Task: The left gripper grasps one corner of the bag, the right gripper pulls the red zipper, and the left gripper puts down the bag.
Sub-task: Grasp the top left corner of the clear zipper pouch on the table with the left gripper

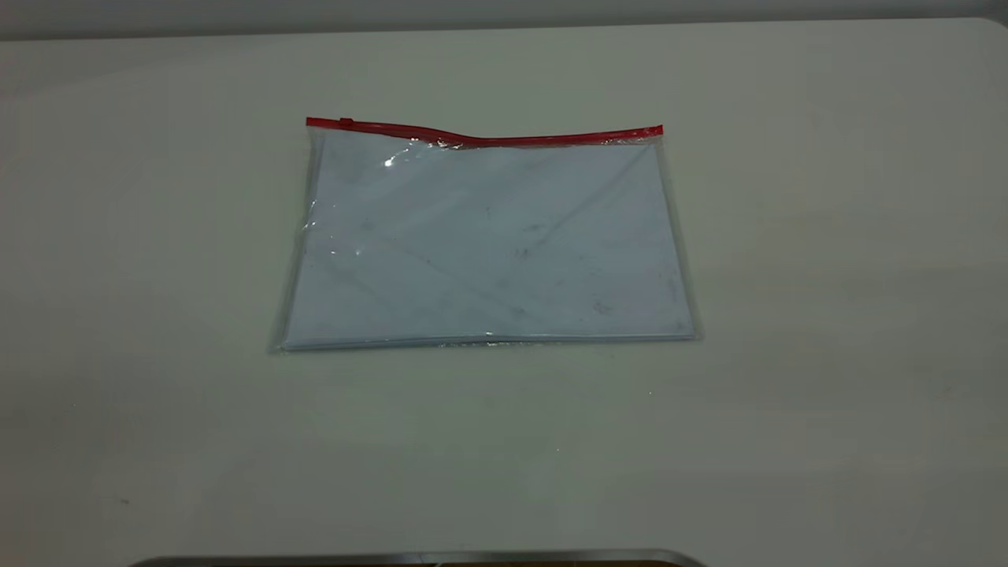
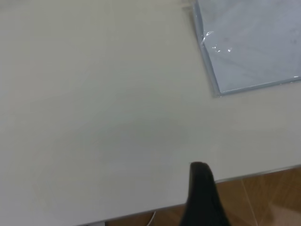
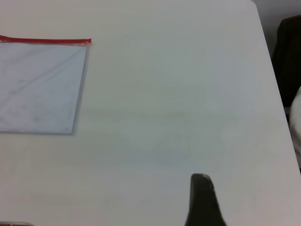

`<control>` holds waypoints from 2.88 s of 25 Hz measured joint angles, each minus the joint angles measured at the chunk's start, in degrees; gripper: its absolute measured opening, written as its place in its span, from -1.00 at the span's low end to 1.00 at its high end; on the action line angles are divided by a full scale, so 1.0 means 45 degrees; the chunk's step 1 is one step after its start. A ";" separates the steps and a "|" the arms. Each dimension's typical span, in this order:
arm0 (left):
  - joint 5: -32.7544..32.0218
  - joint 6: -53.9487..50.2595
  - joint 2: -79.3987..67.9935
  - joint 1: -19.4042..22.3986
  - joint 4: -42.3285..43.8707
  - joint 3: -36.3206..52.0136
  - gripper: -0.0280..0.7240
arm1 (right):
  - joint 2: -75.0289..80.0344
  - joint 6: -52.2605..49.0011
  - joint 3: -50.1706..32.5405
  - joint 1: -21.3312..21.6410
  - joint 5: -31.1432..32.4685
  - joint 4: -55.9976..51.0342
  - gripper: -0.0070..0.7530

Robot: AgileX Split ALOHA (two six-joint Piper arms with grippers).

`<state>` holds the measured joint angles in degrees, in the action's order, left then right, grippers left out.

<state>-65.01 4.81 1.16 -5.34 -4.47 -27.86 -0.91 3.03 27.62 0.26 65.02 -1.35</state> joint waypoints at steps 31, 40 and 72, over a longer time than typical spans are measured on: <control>0.0000 0.0000 0.0000 0.0000 0.0000 0.0000 0.64 | 0.0000 0.0000 0.0000 0.0000 0.0000 0.0000 0.43; 0.0000 0.0000 0.0000 0.0000 0.0000 0.0000 0.64 | 0.0000 0.0000 0.0000 0.0000 0.0000 0.0000 0.43; 0.4583 -0.0578 -1.1048 0.0000 -0.0736 -0.3173 0.64 | 0.3852 0.0324 0.0505 0.0000 -0.1225 -0.0985 0.43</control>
<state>-44.39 2.21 -48.56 -5.34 -7.78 -42.14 16.42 4.48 29.89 0.26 59.51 -5.78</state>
